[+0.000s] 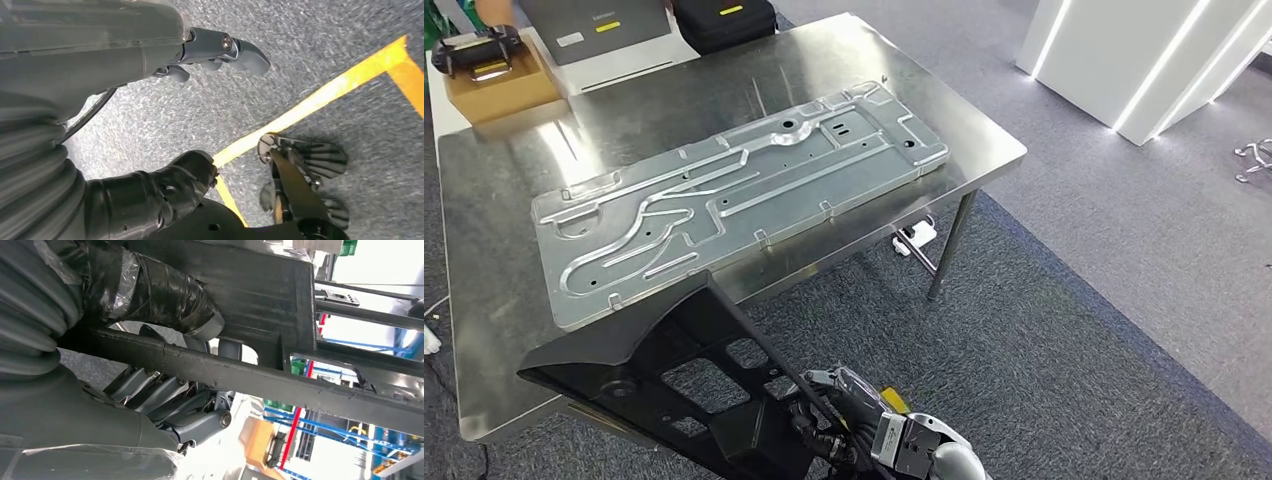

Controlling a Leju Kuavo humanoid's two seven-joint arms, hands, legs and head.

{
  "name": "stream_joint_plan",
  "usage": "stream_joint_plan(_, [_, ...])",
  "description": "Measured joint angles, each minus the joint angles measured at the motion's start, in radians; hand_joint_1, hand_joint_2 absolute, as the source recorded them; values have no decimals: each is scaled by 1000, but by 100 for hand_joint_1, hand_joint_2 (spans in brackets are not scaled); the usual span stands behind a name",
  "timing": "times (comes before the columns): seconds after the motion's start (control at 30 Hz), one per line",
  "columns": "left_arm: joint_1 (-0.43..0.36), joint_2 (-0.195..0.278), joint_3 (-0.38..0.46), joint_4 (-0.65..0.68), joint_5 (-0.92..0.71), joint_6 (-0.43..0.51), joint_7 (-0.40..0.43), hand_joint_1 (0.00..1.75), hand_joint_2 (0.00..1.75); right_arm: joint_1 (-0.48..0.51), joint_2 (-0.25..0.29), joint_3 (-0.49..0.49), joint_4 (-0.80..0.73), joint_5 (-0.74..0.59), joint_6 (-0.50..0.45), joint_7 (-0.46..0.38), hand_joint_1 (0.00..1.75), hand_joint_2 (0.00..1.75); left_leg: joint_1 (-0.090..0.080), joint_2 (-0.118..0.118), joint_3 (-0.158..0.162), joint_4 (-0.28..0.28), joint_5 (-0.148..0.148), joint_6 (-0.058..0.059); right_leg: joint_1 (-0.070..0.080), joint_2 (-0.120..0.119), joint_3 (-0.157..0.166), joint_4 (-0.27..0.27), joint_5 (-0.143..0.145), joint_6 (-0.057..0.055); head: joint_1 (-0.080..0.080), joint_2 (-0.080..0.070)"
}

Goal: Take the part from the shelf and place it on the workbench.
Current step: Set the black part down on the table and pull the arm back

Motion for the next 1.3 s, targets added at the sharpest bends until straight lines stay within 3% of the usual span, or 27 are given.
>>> stream_joint_plan(0.1, [0,-2,1,0,0,0,0,0,175,-2,0,0,0,0,0,0,175,175,2,-1,4,-4,-7,-14,8,2,21,-48,-1,-8,0,0])
stream_joint_plan(0.2, [-1,-1,1,0,0,0,-1,0,175,-3,3,-1,-2,0,1,0,175,175,2,4,-11,42,-35,-28,-2,0,44,-72,1,-17,0,0])
stream_joint_plan(0.3, [1,-1,1,0,0,0,-1,0,175,-3,7,0,-2,-1,1,0,175,175,8,7,-105,218,-105,-40,-5,-5,62,-78,-8,-23,-1,0])
stream_joint_plan(0.33, [2,-1,1,0,0,0,-1,0,175,-3,8,0,-1,-1,1,0,175,175,10,7,-133,259,-110,-43,-5,-5,67,-77,-14,-23,-1,0])
stream_joint_plan(0.37, [3,-1,1,0,0,0,-1,0,175,-3,8,0,0,-1,1,0,175,175,12,8,-145,266,-96,-46,-6,-5,72,-76,-20,-22,-1,0])
stream_joint_plan(0.4, [4,0,1,0,0,0,-1,0,175,-2,8,0,0,-1,1,0,175,175,14,8,-138,236,-63,-48,-7,-4,79,-74,-27,-20,-1,0])
stream_joint_plan(0.43, [4,0,1,0,0,0,-1,0,175,-2,8,0,0,-1,1,0,175,175,16,10,-115,174,-19,-50,-9,-4,87,-71,-35,-16,-1,0])
stream_joint_plan(0.5, [4,1,1,0,0,0,-1,0,175,-2,8,0,0,-1,1,0,175,175,16,12,-62,55,32,-48,-9,-3,96,-64,-52,-5,-1,0])
stream_joint_plan(0.57, [3,1,2,0,0,-1,-2,0,175,-3,8,0,0,-1,1,0,175,175,12,12,-42,11,30,-35,-6,-4,99,-60,-62,7,-1,0])
stream_joint_plan(0.67, [4,1,2,0,0,-1,-3,0,175,-3,8,-1,-1,-1,1,-1,175,175,13,9,-28,2,21,-12,-6,-3,103,-42,-70,19,-1,0])
stream_joint_plan(0.73, [4,1,2,0,0,-1,-4,0,175,-5,8,-1,-2,-1,1,-1,175,175,14,9,-13,-2,14,1,-10,-2,65,34,-100,26,0,0])
stream_joint_plan(0.83, [3,2,2,0,0,-1,-5,0,175,-3,8,-1,-2,-1,1,-1,175,175,9,8,4,-2,-2,10,-13,-1,-54,204,-154,31,-1,0])
stream_joint_plan(0.87, [4,2,2,0,0,-1,-5,0,175,-2,8,-1,-2,-1,1,-1,175,175,8,7,12,-2,-10,10,-13,-1,-79,222,-146,30,-1,0])
stream_joint_plan(0.9, [5,2,2,0,0,-1,-5,0,175,-1,8,-1,-2,-1,1,-1,175,175,7,6,22,-1,-17,9,-12,-1,-86,203,-118,27,0,0])
stream_joint_plan(0.97, [6,1,2,0,0,-1,-5,0,175,-1,8,-1,-2,-1,2,-1,175,175,6,4,45,-2,-34,6,-7,-1,-57,85,-24,14,0,0])
stream_joint_plan(1.03, [4,-1,2,0,0,-1,-5,0,175,-2,8,-1,-2,-2,2,-1,175,175,5,2,60,-5,-48,-2,4,1,-25,-11,20,2,0,0])
stream_joint_plan(1.17, [4,-2,2,0,0,-1,-6,0,175,-1,8,-2,-3,-2,2,-1,175,175,4,5,71,9,-49,-22,5,6,1,-54,24,-13,2,0])
stream_joint_plan(1.23, [2,-1,3,0,0,-1,-6,0,175,-4,9,-2,-3,-3,4,-1,175,175,6,7,36,80,-60,-28,1,4,25,-63,15,-23,1,0])
stream_joint_plan(1.3, [2,-1,3,0,-1,-1,-6,0,175,-6,10,-2,-2,-6,8,-1,175,175,8,8,-34,192,-102,-36,0,1,42,-67,3,-30,1,0])
